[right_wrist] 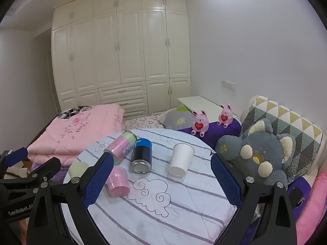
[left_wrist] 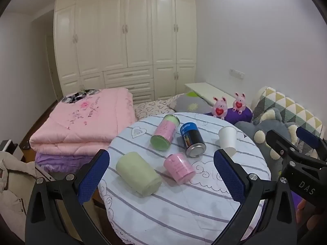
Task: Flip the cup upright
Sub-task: 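Move the right tool toward the lying blue-and-black can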
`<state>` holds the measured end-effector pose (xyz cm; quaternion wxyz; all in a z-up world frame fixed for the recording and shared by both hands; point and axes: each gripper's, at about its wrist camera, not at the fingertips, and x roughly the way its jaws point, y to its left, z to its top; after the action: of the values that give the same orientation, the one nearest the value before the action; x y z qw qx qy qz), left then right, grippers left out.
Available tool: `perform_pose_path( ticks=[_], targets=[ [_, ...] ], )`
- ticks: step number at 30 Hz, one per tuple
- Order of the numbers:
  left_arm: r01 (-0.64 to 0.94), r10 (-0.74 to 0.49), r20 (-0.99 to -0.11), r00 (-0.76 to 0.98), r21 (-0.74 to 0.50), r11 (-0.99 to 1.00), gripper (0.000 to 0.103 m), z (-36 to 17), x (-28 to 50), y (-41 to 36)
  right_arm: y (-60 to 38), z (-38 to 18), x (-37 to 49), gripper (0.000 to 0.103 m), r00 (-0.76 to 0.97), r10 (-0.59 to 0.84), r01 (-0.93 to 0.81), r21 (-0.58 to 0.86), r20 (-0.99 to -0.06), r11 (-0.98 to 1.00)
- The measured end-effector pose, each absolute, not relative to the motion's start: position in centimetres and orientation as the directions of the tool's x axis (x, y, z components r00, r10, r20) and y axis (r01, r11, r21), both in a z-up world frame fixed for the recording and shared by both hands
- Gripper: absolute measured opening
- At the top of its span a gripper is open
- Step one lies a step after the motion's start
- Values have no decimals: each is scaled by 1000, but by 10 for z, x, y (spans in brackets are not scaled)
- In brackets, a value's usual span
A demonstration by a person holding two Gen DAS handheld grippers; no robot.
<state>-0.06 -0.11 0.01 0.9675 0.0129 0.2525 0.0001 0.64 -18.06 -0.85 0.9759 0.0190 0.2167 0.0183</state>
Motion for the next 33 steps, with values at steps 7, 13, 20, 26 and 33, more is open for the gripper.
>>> perform_pose_path(
  ticks=[7,13,20,26,33],
  targets=[
    [-1,7,-498,867,12,1000,103,0,-4,2,-179,-8,1,97,907,41,-31,31,-420,999],
    [4,-1,-502,865,5,1000,103,1,-8,8,-176,-9,5,97,895,40,-27,35,-445,999],
    [-5,7,-508,862,6,1000,103,3,-5,7,-174,-14,4,97,893,41,-30,32,-448,999],
    [-10,11,-526,851,6,1000,103,-3,6,17,-169,-18,13,97,884,46,-37,28,-465,999],
    [-22,23,-539,842,7,1000,103,-8,18,23,-165,-24,28,97,871,57,-53,24,-488,998]
  ],
)
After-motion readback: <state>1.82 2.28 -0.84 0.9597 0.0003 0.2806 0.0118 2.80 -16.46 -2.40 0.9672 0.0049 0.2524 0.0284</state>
